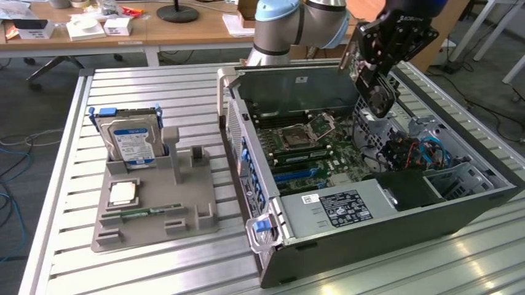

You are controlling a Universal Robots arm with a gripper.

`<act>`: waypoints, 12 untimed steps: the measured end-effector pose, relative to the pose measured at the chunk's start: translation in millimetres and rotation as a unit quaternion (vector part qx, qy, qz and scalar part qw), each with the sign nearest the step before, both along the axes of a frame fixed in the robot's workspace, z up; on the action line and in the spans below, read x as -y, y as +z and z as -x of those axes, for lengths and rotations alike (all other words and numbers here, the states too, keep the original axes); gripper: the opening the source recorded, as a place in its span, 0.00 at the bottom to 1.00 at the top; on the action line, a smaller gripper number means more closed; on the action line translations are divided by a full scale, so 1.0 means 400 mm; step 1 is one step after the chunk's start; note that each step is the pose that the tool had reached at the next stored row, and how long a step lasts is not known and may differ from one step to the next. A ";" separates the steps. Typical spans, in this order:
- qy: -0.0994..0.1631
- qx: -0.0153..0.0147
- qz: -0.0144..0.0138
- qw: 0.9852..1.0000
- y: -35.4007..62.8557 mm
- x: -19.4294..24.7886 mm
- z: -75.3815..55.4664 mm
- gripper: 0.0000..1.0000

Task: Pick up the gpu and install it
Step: 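Pick up the gpu and move the gpu toward the slot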

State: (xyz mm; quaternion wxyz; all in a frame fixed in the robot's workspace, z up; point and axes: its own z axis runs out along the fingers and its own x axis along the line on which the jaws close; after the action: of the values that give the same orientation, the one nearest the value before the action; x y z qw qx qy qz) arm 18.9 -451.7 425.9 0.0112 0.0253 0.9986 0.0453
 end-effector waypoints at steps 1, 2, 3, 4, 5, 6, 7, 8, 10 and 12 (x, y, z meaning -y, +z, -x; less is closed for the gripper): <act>0.002 0.000 0.000 1.000 0.000 0.000 -0.002 0.26; 0.003 0.000 0.000 1.000 0.000 0.000 -0.005 0.26; 0.005 0.000 0.000 1.000 0.000 -0.001 -0.009 0.26; 0.006 0.000 0.000 1.000 0.000 -0.001 -0.015 0.26; 0.006 0.000 0.000 1.000 -0.001 -0.001 -0.021 0.26; 0.007 0.000 0.000 1.000 -0.001 -0.001 -0.028 0.26; 0.008 0.000 0.000 1.000 -0.002 -0.001 -0.034 0.26; 0.009 0.000 0.000 1.000 -0.002 -0.001 -0.041 0.26; 0.010 0.000 0.000 1.000 -0.002 -0.001 -0.055 0.26; 0.011 0.000 0.000 1.000 -0.003 -0.001 -0.074 0.26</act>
State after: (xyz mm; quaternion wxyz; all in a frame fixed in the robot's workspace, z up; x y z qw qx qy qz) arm 48.4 -451.3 424.9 0.0106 0.0139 0.9988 0.0454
